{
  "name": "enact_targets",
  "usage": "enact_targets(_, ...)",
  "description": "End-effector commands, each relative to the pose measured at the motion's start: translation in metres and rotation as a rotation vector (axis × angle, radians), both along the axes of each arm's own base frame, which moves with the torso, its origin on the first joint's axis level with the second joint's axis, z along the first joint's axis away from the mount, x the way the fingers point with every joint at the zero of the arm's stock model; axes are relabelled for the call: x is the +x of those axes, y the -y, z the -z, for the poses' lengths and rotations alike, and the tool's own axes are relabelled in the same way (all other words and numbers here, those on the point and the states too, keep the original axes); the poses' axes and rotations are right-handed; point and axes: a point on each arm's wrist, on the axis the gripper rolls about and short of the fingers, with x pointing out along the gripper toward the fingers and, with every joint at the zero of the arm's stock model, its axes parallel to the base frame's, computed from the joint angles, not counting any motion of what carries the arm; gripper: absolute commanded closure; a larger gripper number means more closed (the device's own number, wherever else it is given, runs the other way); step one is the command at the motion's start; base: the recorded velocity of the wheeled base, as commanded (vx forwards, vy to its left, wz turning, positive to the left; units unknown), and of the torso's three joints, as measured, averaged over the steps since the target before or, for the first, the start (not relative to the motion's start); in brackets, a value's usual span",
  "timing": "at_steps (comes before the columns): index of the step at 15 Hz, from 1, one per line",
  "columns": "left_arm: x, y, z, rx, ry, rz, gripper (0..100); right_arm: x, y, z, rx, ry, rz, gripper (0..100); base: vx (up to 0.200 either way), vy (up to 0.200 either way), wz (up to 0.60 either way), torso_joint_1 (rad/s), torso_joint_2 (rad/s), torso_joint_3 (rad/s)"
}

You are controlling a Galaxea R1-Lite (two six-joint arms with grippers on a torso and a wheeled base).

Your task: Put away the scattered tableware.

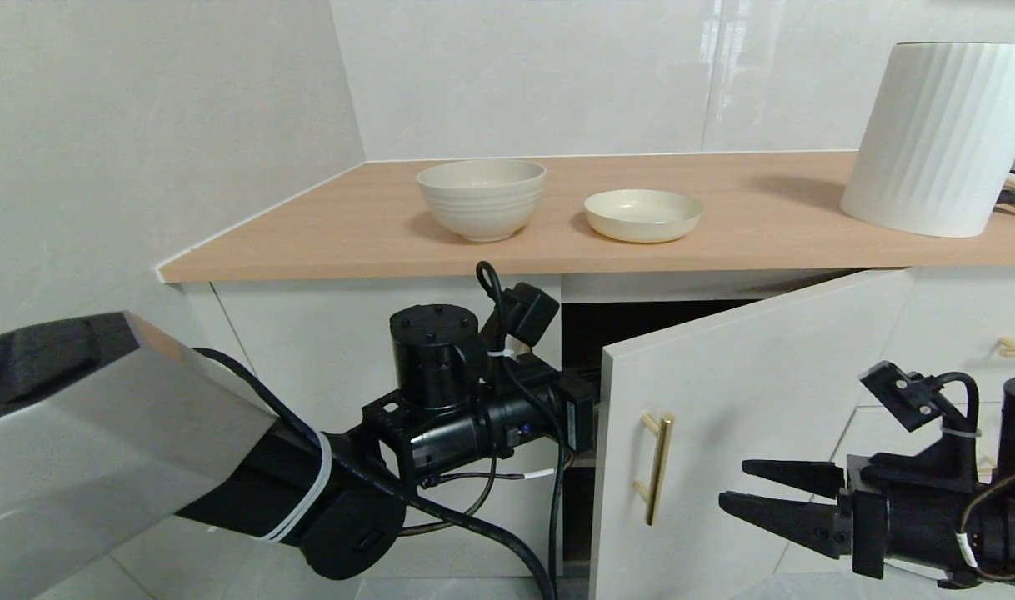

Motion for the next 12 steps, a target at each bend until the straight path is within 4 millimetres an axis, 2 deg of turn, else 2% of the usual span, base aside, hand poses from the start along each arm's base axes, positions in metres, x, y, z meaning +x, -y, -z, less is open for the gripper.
enact_targets(1,-0.002,0.000,-0.003,-0.004,0.002,0.001,100,-0.017,0.007,0.001,0.004,0.004,-0.005,0,0.000,0.000,0.00,0.000,0.00,0.000)
enact_targets(5,-0.004,0.003,0.001,0.001,-0.006,0.012,100,-0.021,0.008,0.006,-0.003,-0.022,-0.013,0,0.000,0.000,0.00,0.000,0.00,0.000)
enact_targets(10,0.002,0.012,0.004,-0.004,-0.001,0.025,100,-0.024,0.009,0.009,-0.005,-0.040,-0.026,0,-0.200,0.000,0.00,0.003,0.00,0.004)
enact_targets(12,0.003,0.017,0.008,-0.001,-0.004,0.035,100,-0.024,0.009,0.010,-0.004,-0.043,-0.027,0,0.000,0.000,0.00,0.000,0.00,0.000)
